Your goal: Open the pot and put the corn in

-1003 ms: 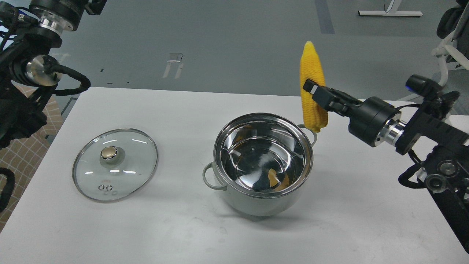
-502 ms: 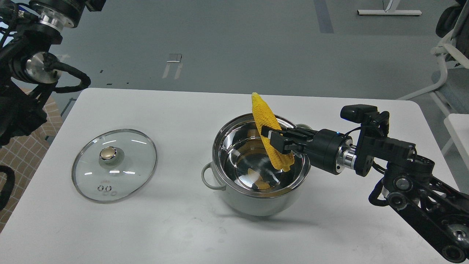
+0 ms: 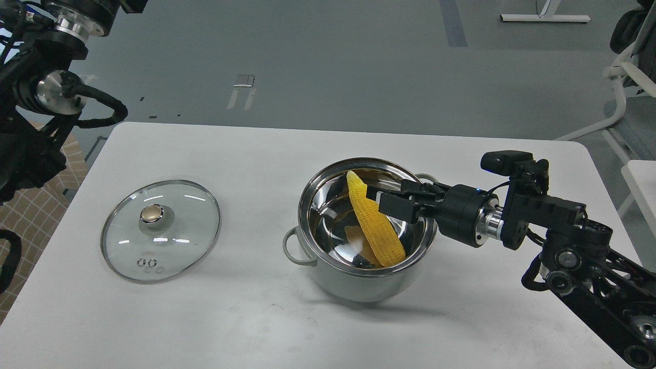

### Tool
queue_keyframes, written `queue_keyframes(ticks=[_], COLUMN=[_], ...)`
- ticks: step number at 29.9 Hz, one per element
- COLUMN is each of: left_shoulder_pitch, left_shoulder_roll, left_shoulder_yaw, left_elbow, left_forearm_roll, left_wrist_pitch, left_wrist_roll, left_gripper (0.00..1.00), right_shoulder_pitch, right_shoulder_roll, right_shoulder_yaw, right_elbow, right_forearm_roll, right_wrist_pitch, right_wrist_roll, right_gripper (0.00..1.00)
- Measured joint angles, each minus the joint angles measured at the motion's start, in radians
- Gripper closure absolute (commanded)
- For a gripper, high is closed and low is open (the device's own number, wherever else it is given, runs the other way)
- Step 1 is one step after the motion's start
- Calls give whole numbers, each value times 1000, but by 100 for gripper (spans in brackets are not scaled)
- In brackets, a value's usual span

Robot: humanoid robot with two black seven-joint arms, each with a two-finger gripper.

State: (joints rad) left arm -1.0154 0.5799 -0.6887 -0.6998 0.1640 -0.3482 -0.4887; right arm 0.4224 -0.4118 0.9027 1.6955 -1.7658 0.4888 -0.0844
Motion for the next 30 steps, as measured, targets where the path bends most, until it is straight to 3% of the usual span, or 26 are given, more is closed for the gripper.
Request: queue_keyframes(ticks=[5,11,16,21,27,30], left_shoulder_pitch=[-2,-1,6,8,13,16], left_shoulder_roll=[2,8,8,8,-3,-6], left_shoulder_yaw=[0,0,0,-2,-52,-75], left_elbow=[0,0,0,1,1,0], left_forearm_roll=[0,-2,-7,-11,-20,-38], left_wrist_pitch=[0,-10,-19,-24,-63,-80], left_wrist_roll=[0,0,0,0,0,23], left_gripper=[2,2,2,2,2,2], right_shoulder_pitch=[15,49,173,327,475,517], right_shoulder_roll=[48,230,356,373,260,235], right_shoulder_yaw=[45,321,555,708,731,732], right_elbow=[-2,-21,-135,-362,-684,-836], right_forearm_roll=[6,15,29,250,597,776], right_wrist_pitch=[0,-1,-1,0,-22,-31], right_wrist_roll=[-2,-2,1,4,13,26], right_gripper=[1,1,0,0,0,0])
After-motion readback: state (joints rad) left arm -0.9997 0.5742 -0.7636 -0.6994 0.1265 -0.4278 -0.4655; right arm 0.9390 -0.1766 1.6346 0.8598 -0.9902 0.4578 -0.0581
